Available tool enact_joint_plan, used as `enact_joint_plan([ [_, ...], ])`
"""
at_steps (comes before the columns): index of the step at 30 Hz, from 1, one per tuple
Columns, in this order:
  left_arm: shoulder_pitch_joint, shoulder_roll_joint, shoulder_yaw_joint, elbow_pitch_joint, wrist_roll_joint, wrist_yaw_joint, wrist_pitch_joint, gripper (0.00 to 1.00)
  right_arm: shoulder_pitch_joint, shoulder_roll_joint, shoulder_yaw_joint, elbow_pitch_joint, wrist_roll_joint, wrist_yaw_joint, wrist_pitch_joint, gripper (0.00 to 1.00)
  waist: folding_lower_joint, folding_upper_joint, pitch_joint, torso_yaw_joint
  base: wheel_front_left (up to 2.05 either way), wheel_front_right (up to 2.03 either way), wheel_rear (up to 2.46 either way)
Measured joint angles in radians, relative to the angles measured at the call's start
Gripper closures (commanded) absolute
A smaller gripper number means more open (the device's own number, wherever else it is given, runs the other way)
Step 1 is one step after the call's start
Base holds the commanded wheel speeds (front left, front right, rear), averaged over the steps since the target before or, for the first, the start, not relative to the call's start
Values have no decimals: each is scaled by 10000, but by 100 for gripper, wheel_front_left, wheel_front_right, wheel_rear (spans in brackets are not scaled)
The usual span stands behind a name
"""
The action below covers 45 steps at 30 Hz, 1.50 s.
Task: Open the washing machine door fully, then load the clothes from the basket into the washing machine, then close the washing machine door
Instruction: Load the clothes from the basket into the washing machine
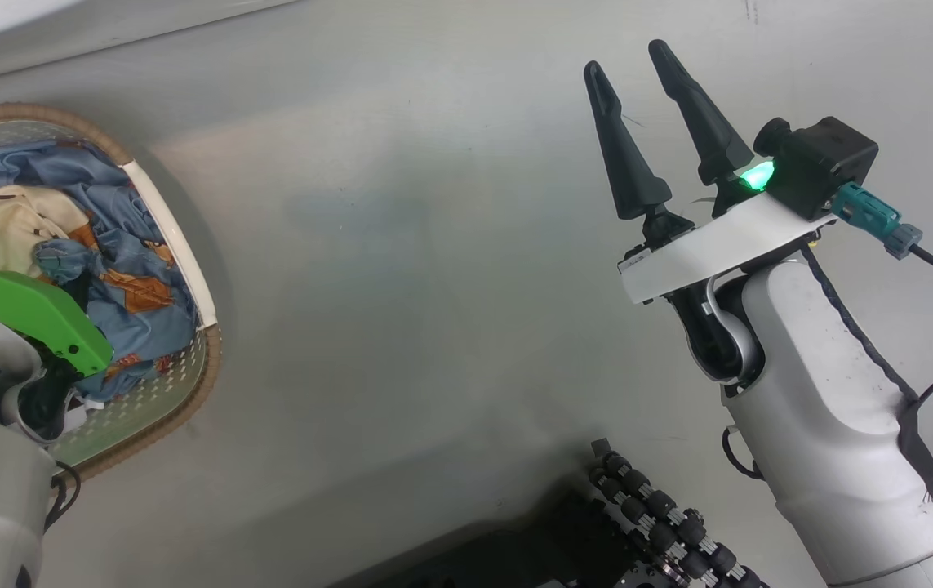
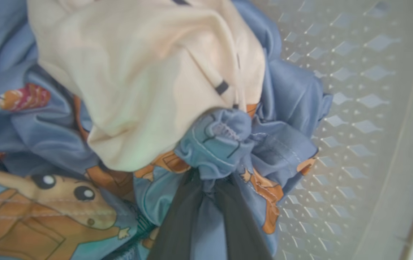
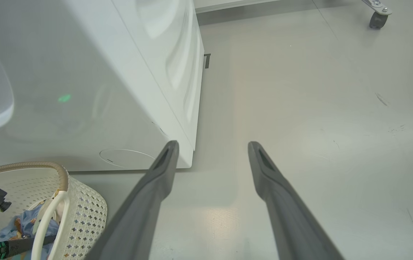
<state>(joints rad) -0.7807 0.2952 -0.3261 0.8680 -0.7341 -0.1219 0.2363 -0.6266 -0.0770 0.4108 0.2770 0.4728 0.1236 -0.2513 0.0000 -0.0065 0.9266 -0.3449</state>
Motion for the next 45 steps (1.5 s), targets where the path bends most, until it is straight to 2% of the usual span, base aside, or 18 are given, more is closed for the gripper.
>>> enact_joint_plan([
  [10,-30,-77,-543,-301,-301,0,-589,100,-1,61,-146,2,-59,0,0,0,0,0,-203,256,0,0,0],
  [18,323,-192,-1170,-800,-535,0,-1503,100,-1,71,-247,96,-71,0,0,0,0,0,-703,496,0,0,0],
  [27,1273,-376,-1680,-1225,-1012,0,-2637,100,14,54,-311,339,-75,0,0,0,0,0,-1625,842,0,0,0],
  [45,2731,-151,-2410,-2059,-1576,0,-4337,100,767,-458,-510,917,-36,0,0,0,0,0,-3867,1617,0,0,0],
])
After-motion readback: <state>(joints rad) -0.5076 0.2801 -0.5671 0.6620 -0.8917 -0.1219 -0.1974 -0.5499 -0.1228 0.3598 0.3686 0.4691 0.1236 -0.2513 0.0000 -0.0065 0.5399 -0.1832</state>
